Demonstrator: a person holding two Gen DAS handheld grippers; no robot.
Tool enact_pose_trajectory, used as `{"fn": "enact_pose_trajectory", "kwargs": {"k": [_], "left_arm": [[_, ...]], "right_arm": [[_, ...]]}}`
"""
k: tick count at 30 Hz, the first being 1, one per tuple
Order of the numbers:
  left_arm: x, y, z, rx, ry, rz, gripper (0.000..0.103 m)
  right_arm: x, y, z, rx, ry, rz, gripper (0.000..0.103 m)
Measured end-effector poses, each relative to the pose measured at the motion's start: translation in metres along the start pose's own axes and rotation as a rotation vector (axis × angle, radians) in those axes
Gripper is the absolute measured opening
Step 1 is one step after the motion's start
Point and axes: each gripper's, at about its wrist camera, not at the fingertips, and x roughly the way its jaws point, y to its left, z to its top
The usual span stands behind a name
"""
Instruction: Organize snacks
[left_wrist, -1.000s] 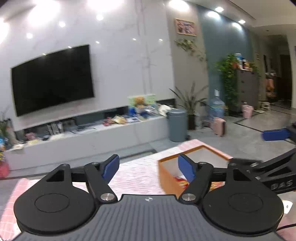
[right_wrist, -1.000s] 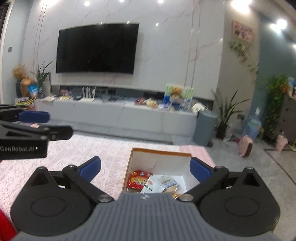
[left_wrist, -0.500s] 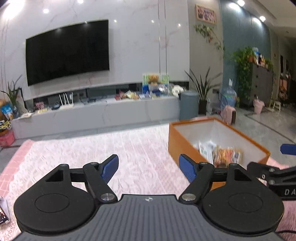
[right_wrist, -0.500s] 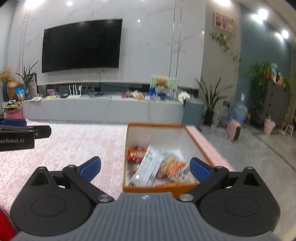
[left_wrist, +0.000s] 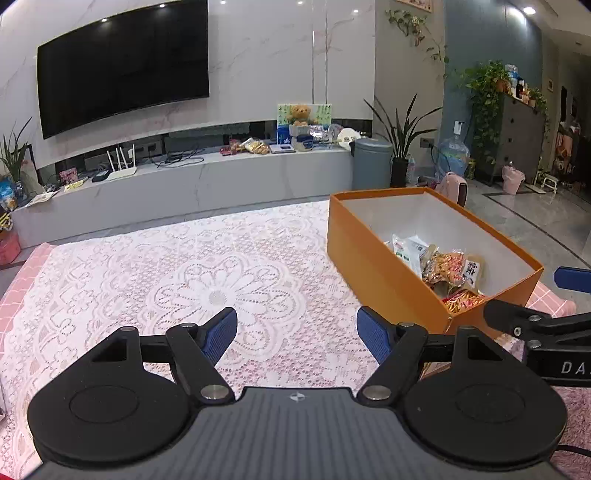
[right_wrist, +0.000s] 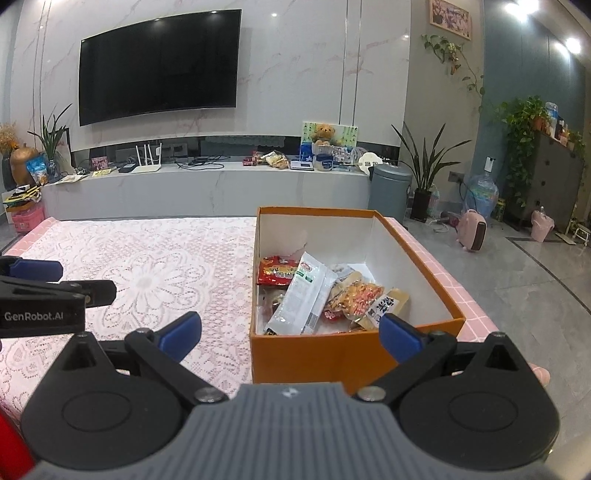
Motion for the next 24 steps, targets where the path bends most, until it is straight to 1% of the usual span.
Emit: {"fn": "enact_pose_trajectory", "kwargs": {"k": [5,24], "left_arm": [[0.0007,-0.0004,-0.0029,0.001,0.002,0.019,0.087],[0.0021,0.0004,-0.0008,0.001,0.013,0.031,0.087]], "right_arm": [[0.0019,-0.0008,-0.0013,0.012,0.010,0.002,0.100],[0.0041,0.0001,-0.0009,0.021,0.019,0.017,0.100]]}}
